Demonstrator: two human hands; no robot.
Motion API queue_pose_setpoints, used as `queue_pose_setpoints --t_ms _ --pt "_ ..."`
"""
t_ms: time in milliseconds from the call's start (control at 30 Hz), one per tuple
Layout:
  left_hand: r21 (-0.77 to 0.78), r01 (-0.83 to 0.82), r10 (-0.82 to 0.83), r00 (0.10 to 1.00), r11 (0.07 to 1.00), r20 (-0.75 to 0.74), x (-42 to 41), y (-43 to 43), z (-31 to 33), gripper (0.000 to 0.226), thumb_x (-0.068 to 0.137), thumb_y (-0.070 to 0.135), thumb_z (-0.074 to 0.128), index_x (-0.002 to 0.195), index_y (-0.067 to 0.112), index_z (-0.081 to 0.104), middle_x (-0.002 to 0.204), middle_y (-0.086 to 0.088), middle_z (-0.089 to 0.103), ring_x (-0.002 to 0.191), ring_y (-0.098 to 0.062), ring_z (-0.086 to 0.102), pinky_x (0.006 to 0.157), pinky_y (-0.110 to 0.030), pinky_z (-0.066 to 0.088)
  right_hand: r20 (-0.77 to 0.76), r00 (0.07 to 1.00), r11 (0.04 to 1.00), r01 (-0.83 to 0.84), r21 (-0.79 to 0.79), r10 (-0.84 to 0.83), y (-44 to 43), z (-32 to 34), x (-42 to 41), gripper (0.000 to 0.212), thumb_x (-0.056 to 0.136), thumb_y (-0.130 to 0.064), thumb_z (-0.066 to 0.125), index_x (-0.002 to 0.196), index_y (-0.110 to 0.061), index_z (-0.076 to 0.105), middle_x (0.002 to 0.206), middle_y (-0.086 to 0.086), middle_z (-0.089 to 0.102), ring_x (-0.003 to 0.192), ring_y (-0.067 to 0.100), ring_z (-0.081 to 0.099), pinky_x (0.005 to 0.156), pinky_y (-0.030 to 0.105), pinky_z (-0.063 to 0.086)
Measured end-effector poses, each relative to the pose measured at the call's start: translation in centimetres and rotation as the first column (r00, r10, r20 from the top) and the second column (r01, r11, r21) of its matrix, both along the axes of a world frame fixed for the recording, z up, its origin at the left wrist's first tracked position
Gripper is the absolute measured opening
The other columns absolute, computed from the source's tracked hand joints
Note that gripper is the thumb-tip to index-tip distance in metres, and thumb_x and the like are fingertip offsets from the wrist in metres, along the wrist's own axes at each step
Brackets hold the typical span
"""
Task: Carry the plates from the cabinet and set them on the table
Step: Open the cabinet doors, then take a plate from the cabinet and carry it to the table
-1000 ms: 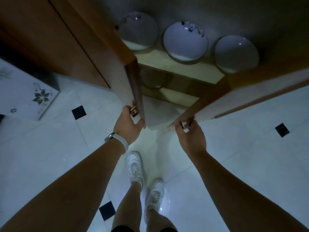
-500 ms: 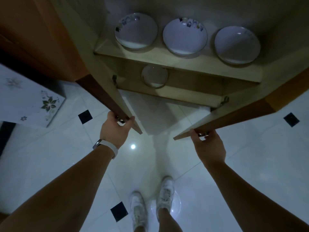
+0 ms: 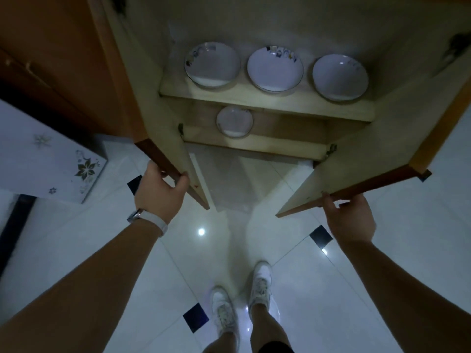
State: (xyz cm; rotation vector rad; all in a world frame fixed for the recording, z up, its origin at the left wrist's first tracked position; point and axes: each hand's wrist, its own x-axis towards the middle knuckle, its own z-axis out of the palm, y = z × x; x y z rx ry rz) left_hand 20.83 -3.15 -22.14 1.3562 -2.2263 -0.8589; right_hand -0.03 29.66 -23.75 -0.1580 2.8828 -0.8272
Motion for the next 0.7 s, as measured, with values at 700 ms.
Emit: queue_pose_setpoints --t_ms 700 --pt "-0.285 0.232 -0.217 0.972 0.930 0.085 4.8 -3.9 15.7 0.051 0.083 0.033 0.067 0.127 0.020 0.047 0.126 -0.010 0.050 0.102 -0.028 0.057 0.080 -0.041 0.051 -0.418 0.793 0.871 -0.271 0.411 0.444 9.1 18.7 -0.9 0.047 0.078 -0.016 0.078 0.120 -0.001 0.062 0.133 0.029 0.052 0.120 0.046 0.051 0.096 0.058 0.048"
